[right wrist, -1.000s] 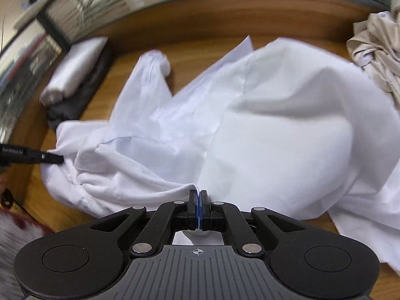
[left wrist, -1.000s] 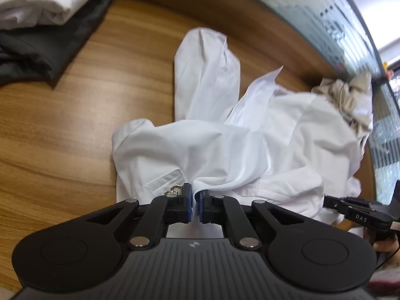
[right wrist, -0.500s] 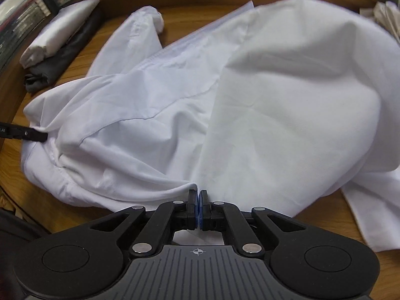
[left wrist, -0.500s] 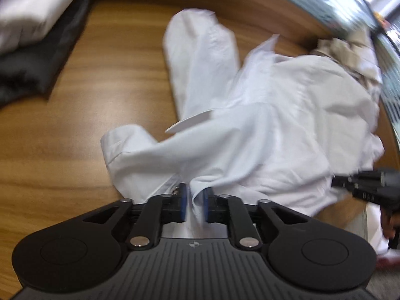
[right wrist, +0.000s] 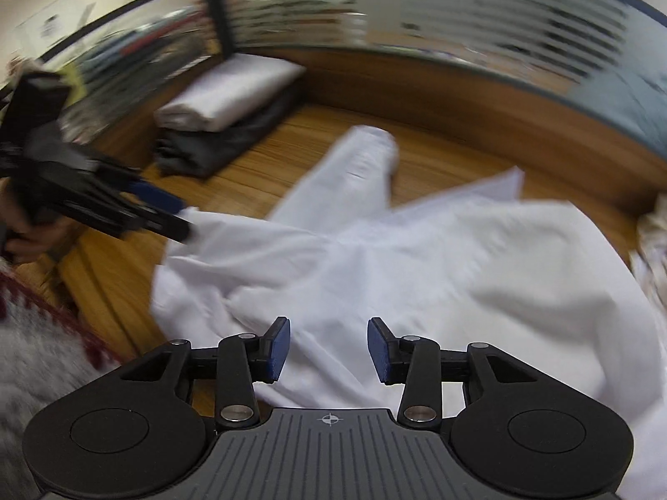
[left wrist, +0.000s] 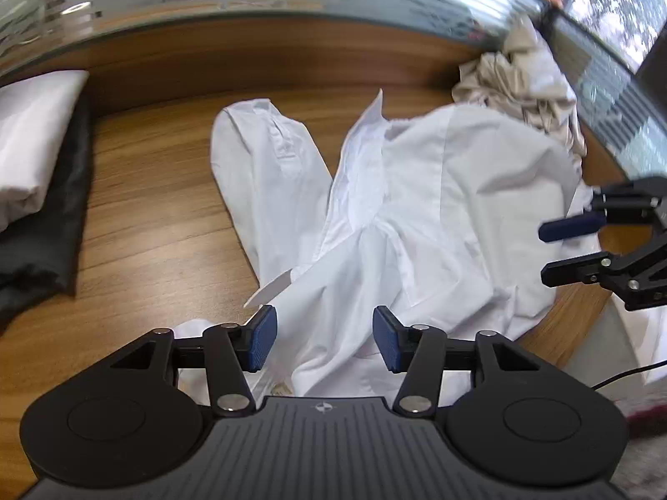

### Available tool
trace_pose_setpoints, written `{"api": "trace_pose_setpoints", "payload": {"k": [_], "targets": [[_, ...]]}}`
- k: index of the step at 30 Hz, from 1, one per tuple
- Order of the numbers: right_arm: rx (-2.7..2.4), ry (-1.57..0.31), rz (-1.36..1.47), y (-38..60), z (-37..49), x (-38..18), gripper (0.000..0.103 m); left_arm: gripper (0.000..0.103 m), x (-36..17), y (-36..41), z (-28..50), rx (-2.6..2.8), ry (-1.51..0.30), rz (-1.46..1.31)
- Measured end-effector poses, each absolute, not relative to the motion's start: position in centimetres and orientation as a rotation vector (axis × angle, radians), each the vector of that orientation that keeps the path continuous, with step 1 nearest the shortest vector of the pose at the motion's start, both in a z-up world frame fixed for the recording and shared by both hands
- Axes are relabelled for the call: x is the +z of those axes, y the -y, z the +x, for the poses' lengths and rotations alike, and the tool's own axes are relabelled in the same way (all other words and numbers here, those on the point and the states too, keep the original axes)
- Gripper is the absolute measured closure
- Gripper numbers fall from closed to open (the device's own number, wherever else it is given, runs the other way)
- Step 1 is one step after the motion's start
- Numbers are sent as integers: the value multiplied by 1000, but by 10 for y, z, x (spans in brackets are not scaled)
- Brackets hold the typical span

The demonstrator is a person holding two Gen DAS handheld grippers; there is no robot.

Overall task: Fold clothes
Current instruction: 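Open both grippers and release the spread shirt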

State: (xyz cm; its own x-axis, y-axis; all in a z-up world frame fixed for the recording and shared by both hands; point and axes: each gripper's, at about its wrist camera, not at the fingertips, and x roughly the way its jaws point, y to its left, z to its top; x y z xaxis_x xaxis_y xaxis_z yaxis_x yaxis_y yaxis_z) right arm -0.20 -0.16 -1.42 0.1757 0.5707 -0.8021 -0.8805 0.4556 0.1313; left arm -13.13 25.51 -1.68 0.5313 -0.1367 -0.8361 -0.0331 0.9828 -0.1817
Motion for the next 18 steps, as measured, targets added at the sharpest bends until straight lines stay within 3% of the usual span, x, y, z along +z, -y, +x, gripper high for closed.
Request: {"api": "trace_pose_setpoints", "payload": {"k": [5,10,11,12,14,17,18], "targets": [[1204,-882,-491,-36,-12,-25,53,33,-34,-244,-121,-105,-1036,-95],[1283,-873,-619,-70,-18,-50,51,35,-52,-236,-111,-105,-1052,-53],[1290,-873,-642,-75,-18,-54,52,46,-54,-237,-110,-91,-1051,-56],[1296,-872,-664,-79,-19,-58,52,65,-55,-238,-108,-77,-1053,-66],[1308,-871,-705,-87,-19,-65,52,81,-56,-244,-106,-63,-1049,-110],[1315,-887,-745,-92,-19,-74,53,101,-52,-256,-106,-10,-1014,-179],[1315,-895,-751,-92,-18,-76,57,101,-48,-260,-106,11,-991,-207]]}}
